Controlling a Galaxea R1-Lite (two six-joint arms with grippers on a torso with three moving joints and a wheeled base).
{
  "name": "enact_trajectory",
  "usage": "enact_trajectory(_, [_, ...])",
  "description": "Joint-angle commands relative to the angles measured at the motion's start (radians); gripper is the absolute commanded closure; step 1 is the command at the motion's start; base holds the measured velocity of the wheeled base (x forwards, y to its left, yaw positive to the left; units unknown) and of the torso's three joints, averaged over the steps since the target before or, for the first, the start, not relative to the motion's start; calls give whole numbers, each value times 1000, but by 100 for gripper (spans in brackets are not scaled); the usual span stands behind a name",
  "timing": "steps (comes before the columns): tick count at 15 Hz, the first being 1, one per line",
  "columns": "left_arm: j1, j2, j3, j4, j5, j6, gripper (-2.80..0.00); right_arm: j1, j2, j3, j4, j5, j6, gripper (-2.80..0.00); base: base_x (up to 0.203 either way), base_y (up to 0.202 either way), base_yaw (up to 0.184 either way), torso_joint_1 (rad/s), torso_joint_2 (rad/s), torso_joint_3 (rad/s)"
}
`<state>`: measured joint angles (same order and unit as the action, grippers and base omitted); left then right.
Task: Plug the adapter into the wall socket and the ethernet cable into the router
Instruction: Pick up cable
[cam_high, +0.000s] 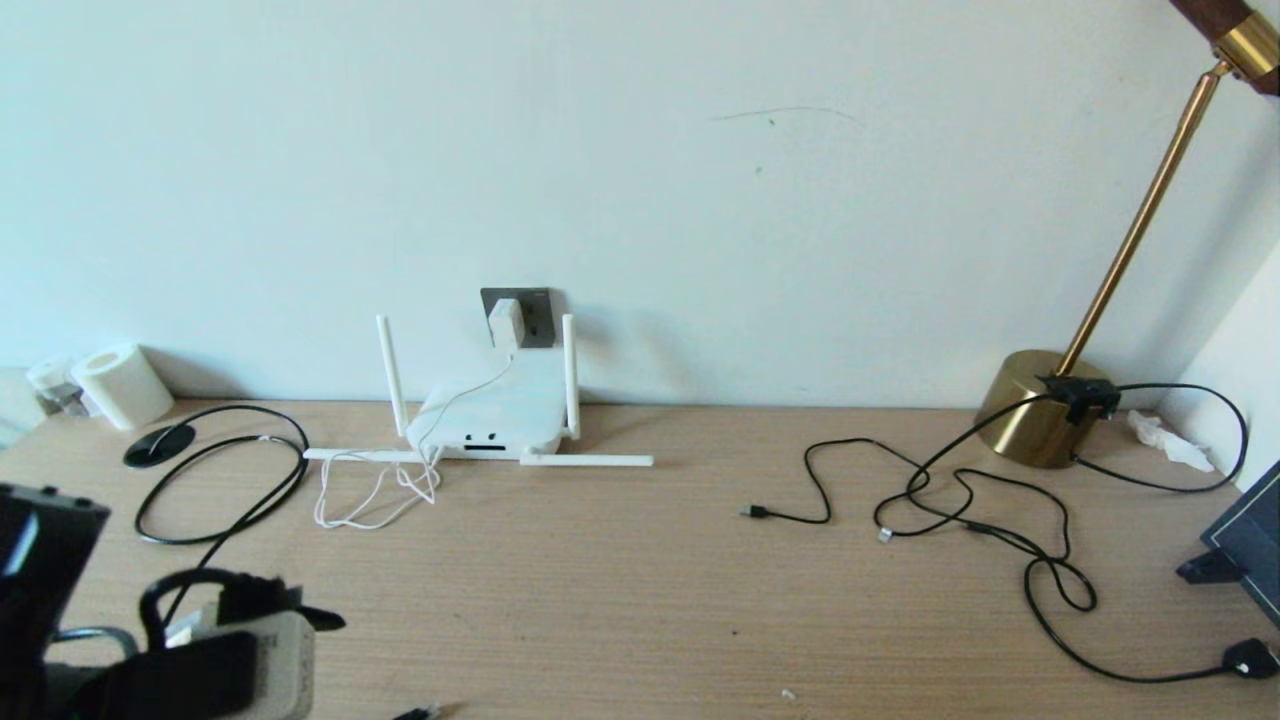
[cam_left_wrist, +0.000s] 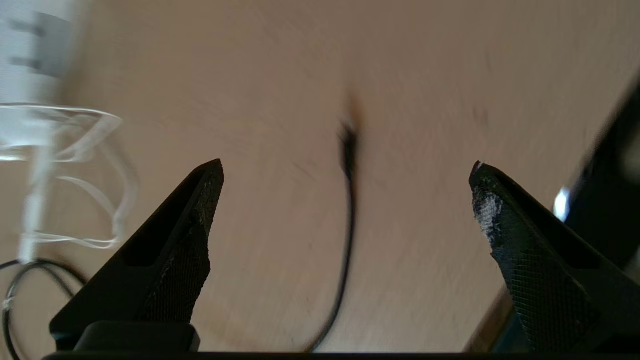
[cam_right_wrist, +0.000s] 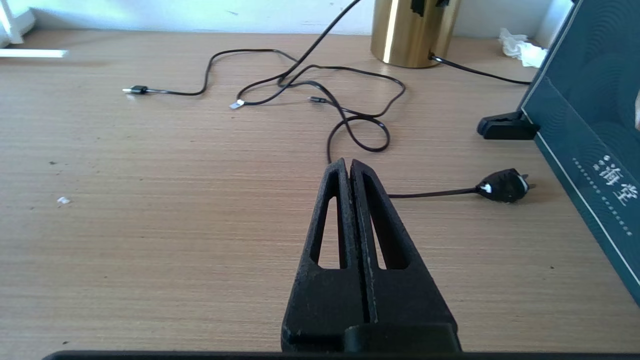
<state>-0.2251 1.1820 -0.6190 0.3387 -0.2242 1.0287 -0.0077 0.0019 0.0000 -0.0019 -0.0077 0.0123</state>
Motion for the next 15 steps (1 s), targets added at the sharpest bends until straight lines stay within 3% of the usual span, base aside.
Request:
enact_trajectory(1, [1,90,18,19,12,69,-280,0,0,0,0,0,0,0,0,0,0,0,0,0])
enact_trajectory(5, [-4,222,50,5,36,118,-280,0,0,0,-1,0,0,0,0,0,0,0,0,0])
enact_trajectory(9, [1,343,71,-127,46,119,-280,0,0,0,0,0,0,0,0,0,0,0,0,0])
enact_trajectory(15, [3,410,61,-146,45,118,-280,0,0,0,0,0,0,0,0,0,0,0,0,0])
